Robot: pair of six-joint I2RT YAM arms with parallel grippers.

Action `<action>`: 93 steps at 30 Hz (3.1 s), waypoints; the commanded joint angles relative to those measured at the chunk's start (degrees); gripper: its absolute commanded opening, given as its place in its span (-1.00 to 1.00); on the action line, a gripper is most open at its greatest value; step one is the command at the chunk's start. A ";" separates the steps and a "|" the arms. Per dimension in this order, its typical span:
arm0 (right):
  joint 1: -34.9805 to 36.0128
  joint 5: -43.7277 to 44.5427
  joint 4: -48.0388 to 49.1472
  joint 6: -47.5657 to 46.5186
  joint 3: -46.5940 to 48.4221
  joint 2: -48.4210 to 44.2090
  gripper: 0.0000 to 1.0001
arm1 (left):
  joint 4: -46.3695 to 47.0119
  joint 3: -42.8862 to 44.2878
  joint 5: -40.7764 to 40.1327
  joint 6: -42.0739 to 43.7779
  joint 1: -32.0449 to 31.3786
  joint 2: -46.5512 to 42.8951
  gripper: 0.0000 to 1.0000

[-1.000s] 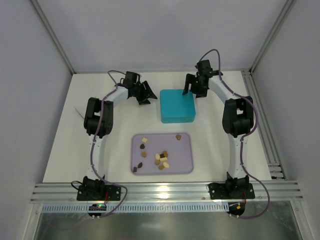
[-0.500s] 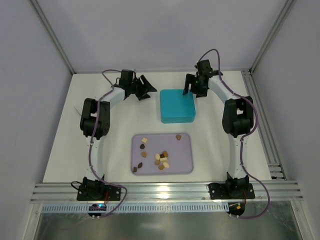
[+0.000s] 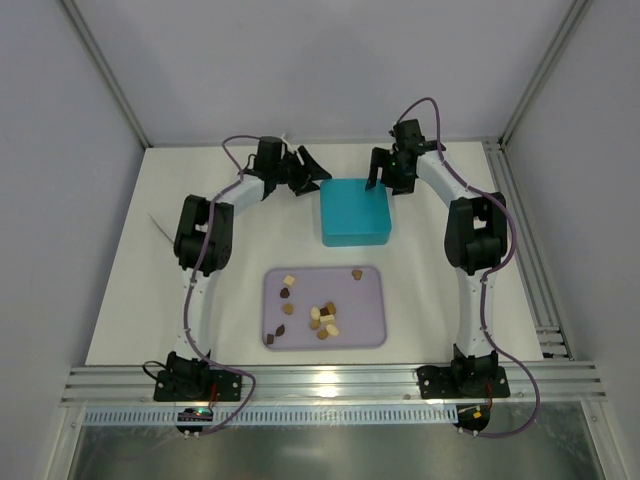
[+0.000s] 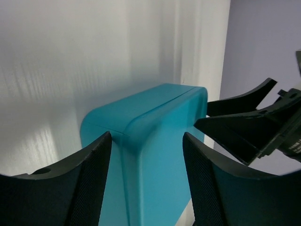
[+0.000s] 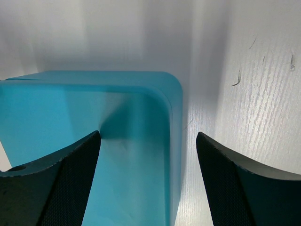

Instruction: Pack the chocolate

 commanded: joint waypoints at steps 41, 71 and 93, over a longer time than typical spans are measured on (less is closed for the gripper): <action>7.59 5.26 -7.42 -2.42 6.92 6.44 0.66 | -25.87 -0.83 -17.69 9.48 -7.62 6.52 -0.45; -2.52 7.36 9.71 4.35 -8.17 -22.00 0.93 | -34.92 14.56 -19.43 22.31 -2.79 -11.57 0.22; -2.52 13.61 16.13 6.72 -56.09 -73.26 0.99 | -32.38 -38.25 -24.54 25.74 -3.93 -67.99 0.24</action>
